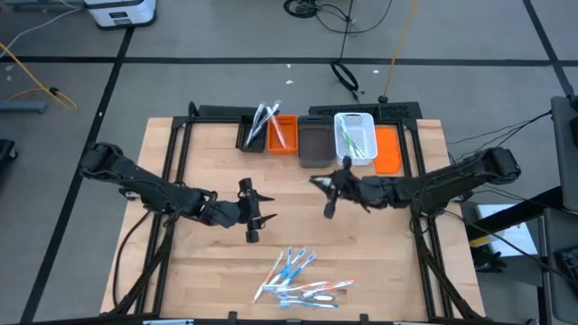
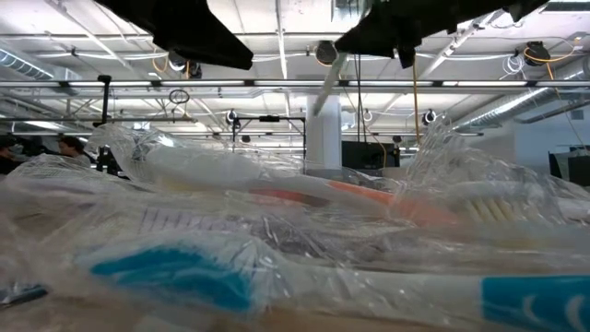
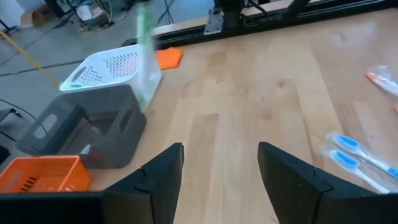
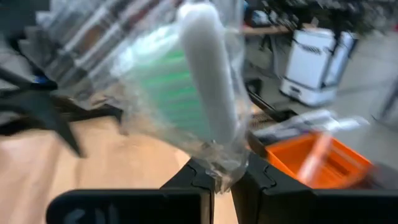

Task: Pick & Place Toothbrushes
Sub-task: Put the green toothbrush into the white bin

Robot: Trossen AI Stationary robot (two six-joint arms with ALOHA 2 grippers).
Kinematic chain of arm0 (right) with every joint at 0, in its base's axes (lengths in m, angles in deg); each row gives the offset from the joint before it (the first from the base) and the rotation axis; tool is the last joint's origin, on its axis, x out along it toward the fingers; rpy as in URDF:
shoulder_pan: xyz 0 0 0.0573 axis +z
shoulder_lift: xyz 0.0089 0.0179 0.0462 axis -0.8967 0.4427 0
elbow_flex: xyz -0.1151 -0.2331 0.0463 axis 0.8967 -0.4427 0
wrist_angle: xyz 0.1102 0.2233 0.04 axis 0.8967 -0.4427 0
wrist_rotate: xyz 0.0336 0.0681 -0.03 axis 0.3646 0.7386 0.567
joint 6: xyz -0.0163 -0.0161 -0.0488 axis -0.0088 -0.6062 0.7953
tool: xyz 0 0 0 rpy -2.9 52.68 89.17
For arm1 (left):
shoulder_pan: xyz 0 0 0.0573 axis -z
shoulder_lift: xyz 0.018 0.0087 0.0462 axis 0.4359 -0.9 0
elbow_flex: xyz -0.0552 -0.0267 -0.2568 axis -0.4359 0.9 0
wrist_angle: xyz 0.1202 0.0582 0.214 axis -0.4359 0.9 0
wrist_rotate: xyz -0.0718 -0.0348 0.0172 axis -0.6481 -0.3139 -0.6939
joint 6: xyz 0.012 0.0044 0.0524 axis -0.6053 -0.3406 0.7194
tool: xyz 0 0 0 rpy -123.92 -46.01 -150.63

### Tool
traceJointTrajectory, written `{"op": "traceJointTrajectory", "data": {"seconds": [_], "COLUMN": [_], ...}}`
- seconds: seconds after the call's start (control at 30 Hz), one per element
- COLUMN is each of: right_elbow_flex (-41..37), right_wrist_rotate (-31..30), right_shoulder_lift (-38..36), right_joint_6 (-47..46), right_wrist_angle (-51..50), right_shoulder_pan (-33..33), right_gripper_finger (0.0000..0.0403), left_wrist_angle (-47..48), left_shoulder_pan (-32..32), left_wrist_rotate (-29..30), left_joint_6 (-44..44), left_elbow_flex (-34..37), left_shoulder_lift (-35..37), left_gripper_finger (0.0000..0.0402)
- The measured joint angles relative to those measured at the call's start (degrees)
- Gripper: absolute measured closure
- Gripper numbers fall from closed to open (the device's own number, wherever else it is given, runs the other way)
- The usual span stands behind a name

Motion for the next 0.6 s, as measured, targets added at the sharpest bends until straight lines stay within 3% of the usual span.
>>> {"op": "traceJointTrajectory", "data": {"seconds": [0.43, 0.6], "right_elbow_flex": [2.6, 6.8], "right_wrist_rotate": [0.5, 4.8], "right_shoulder_lift": [-7.7, -7.6], "right_joint_6": [-12.4, -15.0], "right_wrist_angle": [-26.0, -36.3], "right_shoulder_pan": [-16.9, -23.7], "right_gripper_finger": [0.0386, 0.0386], "left_wrist_angle": [-0.1, -0.6], "left_shoulder_pan": [-0.2, -0.2], "left_wrist_rotate": [-2.7, -2.7], "left_joint_6": [-0.3, -0.3], "left_elbow_flex": [0.0, 0.0], "left_shoulder_lift": [0.0, 0.0], "left_gripper_finger": [0.0209, 0.0211]}}
